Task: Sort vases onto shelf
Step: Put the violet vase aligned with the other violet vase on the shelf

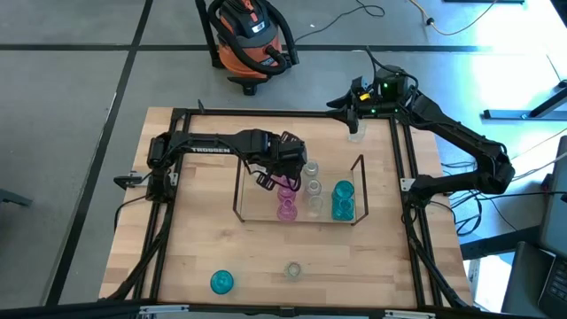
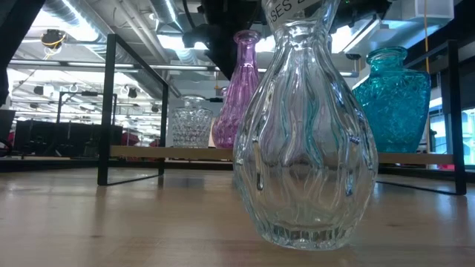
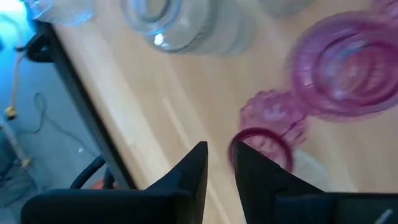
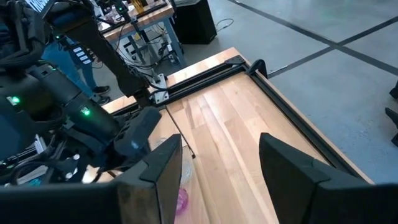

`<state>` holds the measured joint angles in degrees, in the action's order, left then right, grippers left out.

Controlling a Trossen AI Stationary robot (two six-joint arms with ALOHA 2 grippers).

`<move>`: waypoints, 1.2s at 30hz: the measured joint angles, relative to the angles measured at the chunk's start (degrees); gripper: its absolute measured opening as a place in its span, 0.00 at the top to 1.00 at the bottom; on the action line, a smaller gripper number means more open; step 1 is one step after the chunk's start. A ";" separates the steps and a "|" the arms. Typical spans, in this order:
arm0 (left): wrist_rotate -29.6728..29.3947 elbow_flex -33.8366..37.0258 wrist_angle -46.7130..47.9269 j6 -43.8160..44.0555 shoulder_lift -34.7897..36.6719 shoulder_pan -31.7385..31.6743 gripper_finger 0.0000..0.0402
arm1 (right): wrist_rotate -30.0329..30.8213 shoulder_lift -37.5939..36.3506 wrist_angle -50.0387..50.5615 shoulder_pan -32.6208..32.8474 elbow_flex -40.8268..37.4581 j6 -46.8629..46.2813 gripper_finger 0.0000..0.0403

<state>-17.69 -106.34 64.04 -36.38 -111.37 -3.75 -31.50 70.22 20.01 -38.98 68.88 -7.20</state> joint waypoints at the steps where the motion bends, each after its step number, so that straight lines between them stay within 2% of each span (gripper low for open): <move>1: -1.05 -0.01 -0.13 0.00 0.00 0.00 0.82 | -0.08 0.00 0.00 0.00 0.00 -0.05 0.54; 6: -7.63 0.00 -0.25 0.06 0.65 0.01 0.82 | -0.78 0.00 0.00 0.00 0.00 -0.22 0.54; 8: -7.80 -0.39 0.98 2.53 2.01 -0.27 0.83 | -1.09 -0.11 0.00 0.00 -0.01 -0.24 0.54; 9: -5.80 -0.91 1.98 5.16 2.56 -0.64 0.83 | -1.06 -0.20 0.02 0.00 -0.04 -0.24 0.54; 13: 9.10 -3.13 9.01 17.63 3.06 -4.04 0.88 | -1.08 -0.74 -0.10 0.00 -0.04 -0.22 0.54; 21: 20.25 -3.19 6.13 22.90 2.86 -9.47 0.99 | -1.08 -0.74 -0.15 -0.02 -0.04 -0.22 0.54; 29: 27.46 -3.19 6.86 22.75 2.38 -10.76 1.00 | -1.04 -0.74 -0.13 -0.02 -0.04 -0.31 0.54; 36: 27.25 -3.10 6.26 22.32 1.00 -8.92 1.00 | -0.07 -0.74 -0.15 -0.04 -0.04 -0.44 0.54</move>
<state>9.57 -109.45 70.31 -14.06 -110.37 -12.67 -31.57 69.47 19.86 -39.03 68.84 -7.64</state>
